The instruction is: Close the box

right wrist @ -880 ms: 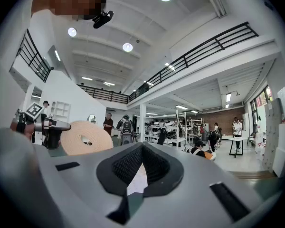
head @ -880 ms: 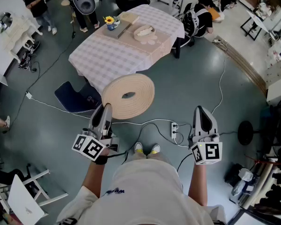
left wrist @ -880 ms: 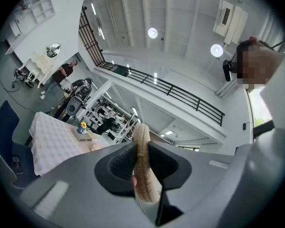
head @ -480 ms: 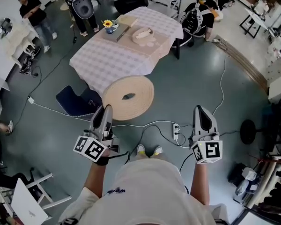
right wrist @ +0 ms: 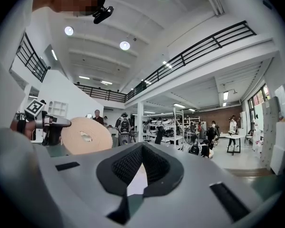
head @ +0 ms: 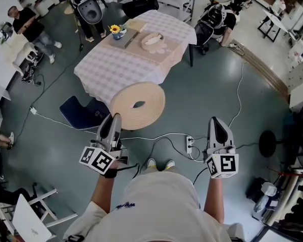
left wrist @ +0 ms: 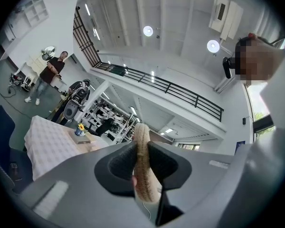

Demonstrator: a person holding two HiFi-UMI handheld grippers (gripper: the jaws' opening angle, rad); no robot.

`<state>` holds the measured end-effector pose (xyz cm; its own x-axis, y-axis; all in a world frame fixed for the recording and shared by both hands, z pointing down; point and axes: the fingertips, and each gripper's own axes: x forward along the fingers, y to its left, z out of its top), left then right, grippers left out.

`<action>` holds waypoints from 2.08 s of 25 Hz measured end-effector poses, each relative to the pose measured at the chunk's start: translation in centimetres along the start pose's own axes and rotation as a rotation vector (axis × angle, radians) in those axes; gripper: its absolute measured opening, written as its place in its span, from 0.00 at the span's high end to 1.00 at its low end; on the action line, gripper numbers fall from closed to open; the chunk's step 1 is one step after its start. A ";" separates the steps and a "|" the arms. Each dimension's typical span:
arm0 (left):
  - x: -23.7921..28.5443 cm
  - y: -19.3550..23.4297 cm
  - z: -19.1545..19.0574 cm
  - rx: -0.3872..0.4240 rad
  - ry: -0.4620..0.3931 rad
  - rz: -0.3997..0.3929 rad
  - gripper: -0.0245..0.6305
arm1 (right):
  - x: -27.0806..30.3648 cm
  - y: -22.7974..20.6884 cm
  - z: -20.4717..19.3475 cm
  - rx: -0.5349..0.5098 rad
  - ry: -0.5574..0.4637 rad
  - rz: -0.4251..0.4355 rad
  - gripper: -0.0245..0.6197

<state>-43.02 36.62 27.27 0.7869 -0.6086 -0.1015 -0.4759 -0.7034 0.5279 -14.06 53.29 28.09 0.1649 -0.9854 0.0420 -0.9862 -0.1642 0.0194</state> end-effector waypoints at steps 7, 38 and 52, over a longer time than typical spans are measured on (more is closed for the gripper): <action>0.5 -0.8 -0.5 0.011 -0.003 0.009 0.85 | 0.3 -1.3 -0.2 0.023 -0.012 0.011 0.96; 4.1 -5.7 -5.5 0.034 0.012 0.076 0.85 | -1.4 -8.7 -5.0 0.110 0.043 0.044 0.96; 12.5 -0.1 -5.7 -0.004 0.004 0.073 0.85 | 6.1 -10.2 -4.7 0.080 0.064 0.082 0.96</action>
<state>-30.90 31.17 30.80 0.7516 -0.6570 -0.0594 -0.5305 -0.6554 0.5376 -2.95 49.20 32.83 0.0816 -0.9913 0.1034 -0.9939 -0.0887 -0.0662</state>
